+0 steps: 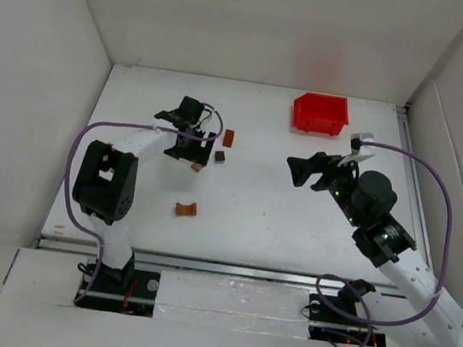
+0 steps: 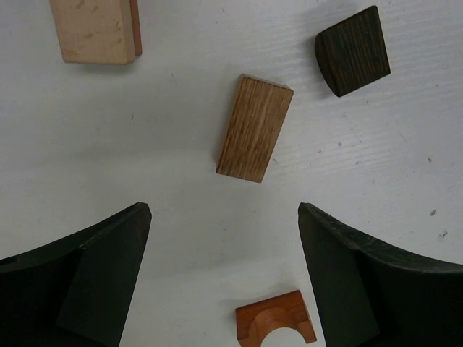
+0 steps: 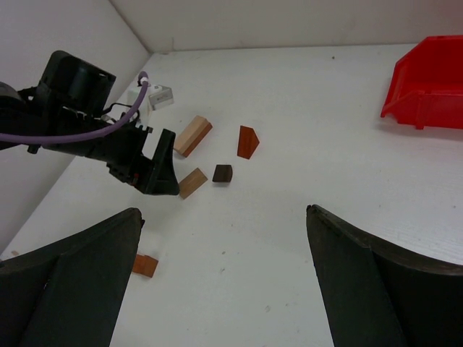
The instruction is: Build the wood block tower
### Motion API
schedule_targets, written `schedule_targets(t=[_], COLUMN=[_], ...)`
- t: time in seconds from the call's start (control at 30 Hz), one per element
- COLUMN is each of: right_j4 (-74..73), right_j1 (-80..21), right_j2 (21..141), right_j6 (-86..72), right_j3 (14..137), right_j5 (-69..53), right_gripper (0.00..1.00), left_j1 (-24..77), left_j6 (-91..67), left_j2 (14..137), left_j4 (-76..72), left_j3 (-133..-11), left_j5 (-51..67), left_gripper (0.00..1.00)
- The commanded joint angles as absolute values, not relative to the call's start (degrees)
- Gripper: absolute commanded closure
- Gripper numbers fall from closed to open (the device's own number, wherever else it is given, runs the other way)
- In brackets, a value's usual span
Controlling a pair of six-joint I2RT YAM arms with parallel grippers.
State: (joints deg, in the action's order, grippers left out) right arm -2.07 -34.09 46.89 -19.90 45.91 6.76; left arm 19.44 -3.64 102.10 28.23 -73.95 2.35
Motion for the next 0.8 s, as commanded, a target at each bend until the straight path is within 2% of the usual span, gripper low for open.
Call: schedule_targets(t=[0.0, 0.13, 0.23, 0.4, 0.57, 0.77], right_j4=[0.70, 0.44, 0.44, 0.53, 0.35, 0.53], right_j1=[-33.75, -33.75, -33.75, -33.75, -33.75, -33.75], right_j2=[45.26, 45.35, 44.83, 44.30, 43.77, 44.03], right_j6=[-19.51, -19.34, -19.34, -19.25, -19.16, -19.07], right_j3=[45.18, 45.26, 45.26, 45.18, 45.09, 45.09], right_j5=[5.89, 6.06, 6.15, 6.06, 6.24, 5.98], right_gripper=[0.00, 0.00, 0.00, 0.00, 0.00, 0.00], left_j1=[19.25, 19.78, 19.78, 19.78, 19.78, 19.78], left_j6=[-2.11, -1.85, -1.58, -1.32, -1.32, -1.23], left_j2=[103.88, 110.28, 110.65, 111.53, 113.38, 113.38], left_j4=[27.24, 28.04, 27.78, 27.33, 27.95, 27.69], left_j3=[-77.68, -79.89, -80.07, -81.03, -81.38, -81.82], left_j5=[2.19, 3.86, 3.52, 4.13, 4.83, 5.19], left_gripper=[0.21, 0.28, 0.30, 0.46, 0.52, 0.52])
